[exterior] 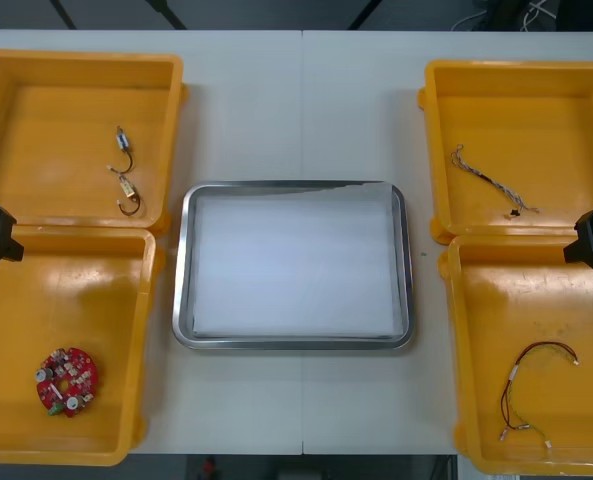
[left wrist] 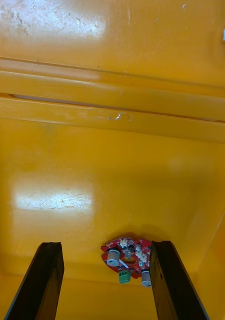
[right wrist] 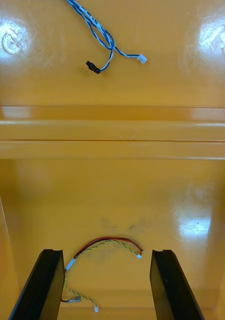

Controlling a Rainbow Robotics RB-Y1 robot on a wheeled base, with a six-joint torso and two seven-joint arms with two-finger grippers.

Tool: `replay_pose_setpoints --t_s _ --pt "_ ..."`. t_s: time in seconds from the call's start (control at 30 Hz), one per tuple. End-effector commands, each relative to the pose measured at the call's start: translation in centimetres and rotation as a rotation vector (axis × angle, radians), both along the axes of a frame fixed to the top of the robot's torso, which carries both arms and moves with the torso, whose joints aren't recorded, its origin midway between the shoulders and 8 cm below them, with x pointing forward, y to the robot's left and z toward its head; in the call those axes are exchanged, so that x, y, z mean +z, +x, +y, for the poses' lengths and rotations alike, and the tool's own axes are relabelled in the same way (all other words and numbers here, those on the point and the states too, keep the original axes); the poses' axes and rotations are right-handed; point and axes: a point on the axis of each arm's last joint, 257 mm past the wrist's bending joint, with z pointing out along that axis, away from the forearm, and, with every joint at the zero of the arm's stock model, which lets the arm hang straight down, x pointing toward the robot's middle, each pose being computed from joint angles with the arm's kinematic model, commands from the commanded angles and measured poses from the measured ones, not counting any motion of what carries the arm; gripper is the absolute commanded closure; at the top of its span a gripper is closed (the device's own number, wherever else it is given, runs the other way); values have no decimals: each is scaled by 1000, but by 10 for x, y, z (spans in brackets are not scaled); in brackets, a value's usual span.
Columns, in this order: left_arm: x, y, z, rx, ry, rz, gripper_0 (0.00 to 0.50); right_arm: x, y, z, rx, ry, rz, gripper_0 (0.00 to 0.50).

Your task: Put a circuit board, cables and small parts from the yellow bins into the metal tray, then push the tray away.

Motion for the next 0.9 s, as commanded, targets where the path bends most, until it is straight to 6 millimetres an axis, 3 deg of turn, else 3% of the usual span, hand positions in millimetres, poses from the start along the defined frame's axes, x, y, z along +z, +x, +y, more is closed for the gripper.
replay_pose_setpoints --t_s 0.03,0.17,0.2,0.43,0.8,0.9 --pt "21 4 16 -38 73 -39 0 6 3 -4 -2 3 -22 0" --pt "21 4 16 -38 73 -39 0 6 3 -4 -2 3 -22 0" --pt "21 4 16 -38 73 -39 0 -25 -17 -2 -4 11 63 0" --pt "15 3 12 -46 61 -31 0 -29 -23 -1 -7 27 83 0" --pt "11 11 15 -122 20 -27 0 -59 -51 3 -277 148 105 0" --pt "13 9 25 -163 24 -17 0 -67 -63 1 -368 164 116 0"
